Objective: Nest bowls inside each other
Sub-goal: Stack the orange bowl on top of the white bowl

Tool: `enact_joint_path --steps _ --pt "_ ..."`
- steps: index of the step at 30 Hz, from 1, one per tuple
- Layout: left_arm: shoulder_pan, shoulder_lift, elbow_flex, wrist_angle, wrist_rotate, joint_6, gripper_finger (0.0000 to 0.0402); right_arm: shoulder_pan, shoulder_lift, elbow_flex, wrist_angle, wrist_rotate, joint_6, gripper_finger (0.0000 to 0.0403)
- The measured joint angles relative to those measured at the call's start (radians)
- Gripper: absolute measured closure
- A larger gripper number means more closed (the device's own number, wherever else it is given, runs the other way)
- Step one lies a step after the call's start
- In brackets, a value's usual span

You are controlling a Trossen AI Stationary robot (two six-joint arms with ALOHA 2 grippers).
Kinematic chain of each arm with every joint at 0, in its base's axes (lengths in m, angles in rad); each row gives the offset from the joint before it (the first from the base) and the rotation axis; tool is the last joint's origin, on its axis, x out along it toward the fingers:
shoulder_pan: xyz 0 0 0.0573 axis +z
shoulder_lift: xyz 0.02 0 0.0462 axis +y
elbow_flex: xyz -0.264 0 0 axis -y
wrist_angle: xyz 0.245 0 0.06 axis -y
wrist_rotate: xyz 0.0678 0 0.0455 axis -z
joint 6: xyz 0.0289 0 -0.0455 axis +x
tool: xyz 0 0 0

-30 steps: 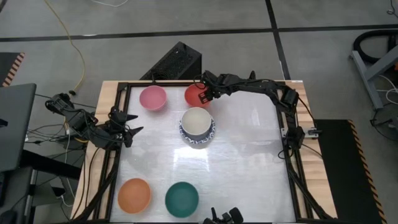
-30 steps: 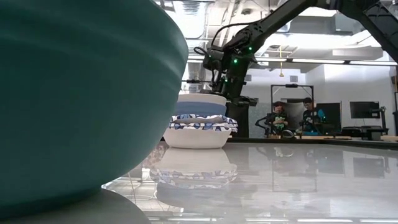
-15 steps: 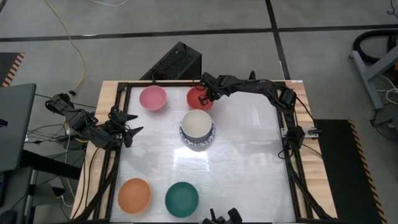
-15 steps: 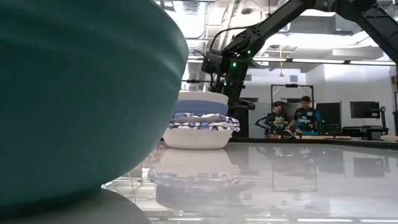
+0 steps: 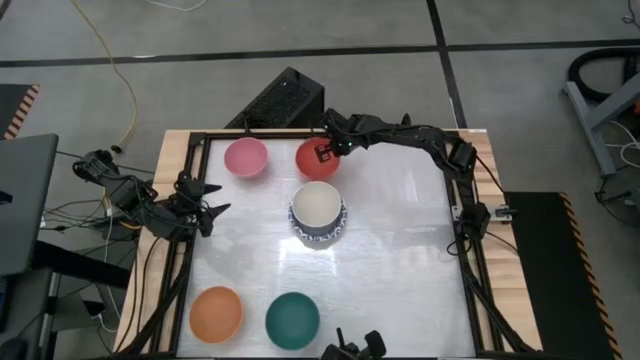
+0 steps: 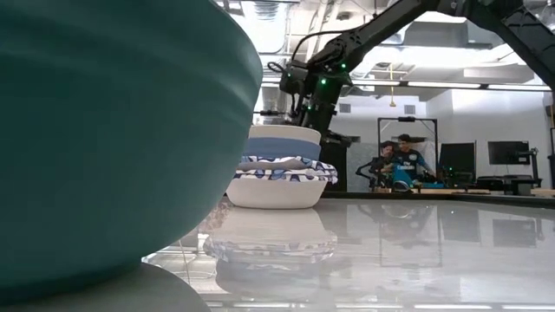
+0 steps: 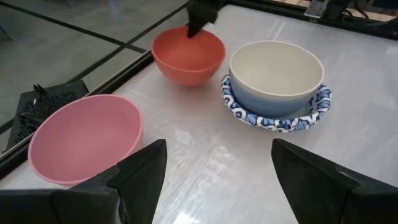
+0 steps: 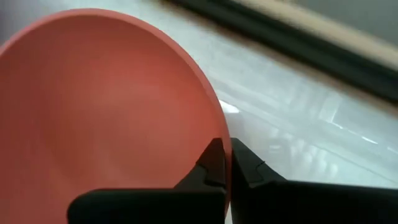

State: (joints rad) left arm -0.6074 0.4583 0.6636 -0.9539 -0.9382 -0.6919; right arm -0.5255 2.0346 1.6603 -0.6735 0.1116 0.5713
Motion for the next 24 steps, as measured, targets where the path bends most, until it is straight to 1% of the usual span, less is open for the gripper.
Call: enact_joint_path --steps 7,11,17,22,24 --pt "0.0 0.0 0.0 -0.001 0.0 0.0 0.0123 0.0 0.0 0.055 -0.032 -0.006 0.023 0.0395" --pt "0.0 0.0 0.0 -0.001 0.0 0.0 0.0123 0.003 -0.001 0.12 -0.084 0.004 0.03 0.0395" --pt "0.0 0.0 0.0 -0.002 0.0 0.0 0.0123 0.014 -0.001 0.237 -0.091 0.012 0.015 0.0395" --pt "0.0 0.0 0.0 -0.002 0.0 0.0 0.0123 0.036 -0.001 0.31 -0.155 0.011 0.004 0.0395" --pt "0.0 0.0 0.0 -0.002 -0.002 0.0 0.0123 0.045 -0.001 0.335 -0.209 -0.022 -0.002 0.0395"
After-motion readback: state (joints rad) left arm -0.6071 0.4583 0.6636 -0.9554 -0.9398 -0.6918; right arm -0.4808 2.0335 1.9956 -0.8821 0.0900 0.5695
